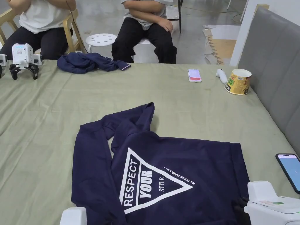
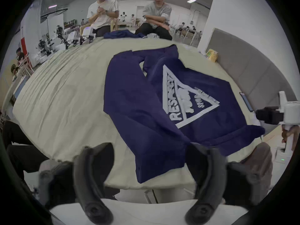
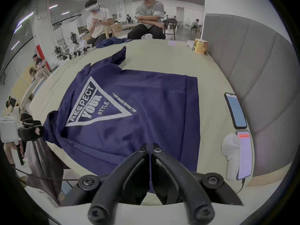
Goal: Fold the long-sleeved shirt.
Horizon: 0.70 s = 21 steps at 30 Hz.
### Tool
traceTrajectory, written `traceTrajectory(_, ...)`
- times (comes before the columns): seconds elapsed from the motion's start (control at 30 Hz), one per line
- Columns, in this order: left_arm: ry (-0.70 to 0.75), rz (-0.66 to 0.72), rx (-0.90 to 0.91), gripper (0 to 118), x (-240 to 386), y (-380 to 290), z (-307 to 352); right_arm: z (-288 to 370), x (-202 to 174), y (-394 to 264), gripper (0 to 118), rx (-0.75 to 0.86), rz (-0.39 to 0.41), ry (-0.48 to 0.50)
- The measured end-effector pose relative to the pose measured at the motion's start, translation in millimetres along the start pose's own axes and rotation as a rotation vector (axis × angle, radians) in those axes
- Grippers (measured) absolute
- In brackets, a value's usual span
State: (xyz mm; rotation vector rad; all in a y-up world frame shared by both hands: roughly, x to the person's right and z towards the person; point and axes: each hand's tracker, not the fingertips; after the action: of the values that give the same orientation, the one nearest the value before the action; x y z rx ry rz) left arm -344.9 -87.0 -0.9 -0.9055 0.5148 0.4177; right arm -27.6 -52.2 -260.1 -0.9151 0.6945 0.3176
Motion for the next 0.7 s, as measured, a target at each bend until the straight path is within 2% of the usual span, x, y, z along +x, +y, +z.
traceTrajectory(0.03,0.012,0.008,-0.033,83,-1,-2,-10,-2,1,0,0,-0.003,0.000,-0.001)
traceTrajectory(0.1,0.010,0.008,-0.067,80,-3,-5,-26,-4,2,-1,0,-0.007,-0.002,-0.007)
traceTrajectory(0.13,0.008,0.013,-0.080,64,-3,-6,-31,-1,4,3,0,-0.008,-0.003,-0.009)
traceTrajectory(0.17,-0.019,0.023,-0.111,43,-3,-7,-35,-2,6,4,0,-0.009,-0.005,-0.011)
traceTrajectory(0.2,-0.036,0.035,-0.140,30,-1,-9,-39,-4,8,6,0,-0.011,-0.008,-0.013)
traceTrajectory(0.3,-0.029,0.019,-0.128,16,-1,-8,-40,-12,18,20,0,-0.015,-0.010,-0.021)
traceTrajectory(0.47,-0.059,0.033,-0.133,12,-13,-2,-34,-38,45,81,1,0.013,0.005,-0.023)
traceTrajectory(0.6,-0.056,0.014,-0.100,12,-6,3,-15,-78,74,147,1,0.016,0.009,-0.071)
traceTrajectory(0.63,-0.059,0.017,-0.099,12,-4,4,-14,-94,82,165,11,0.002,0.012,-0.085)
traceTrajectory(0.67,-0.060,0.027,-0.102,12,-4,5,-14,-109,89,180,35,-0.020,0.015,-0.103)
traceTrajectory(0.7,-0.060,0.036,-0.104,12,-3,5,-14,-127,97,193,65,-0.047,0.006,-0.111)
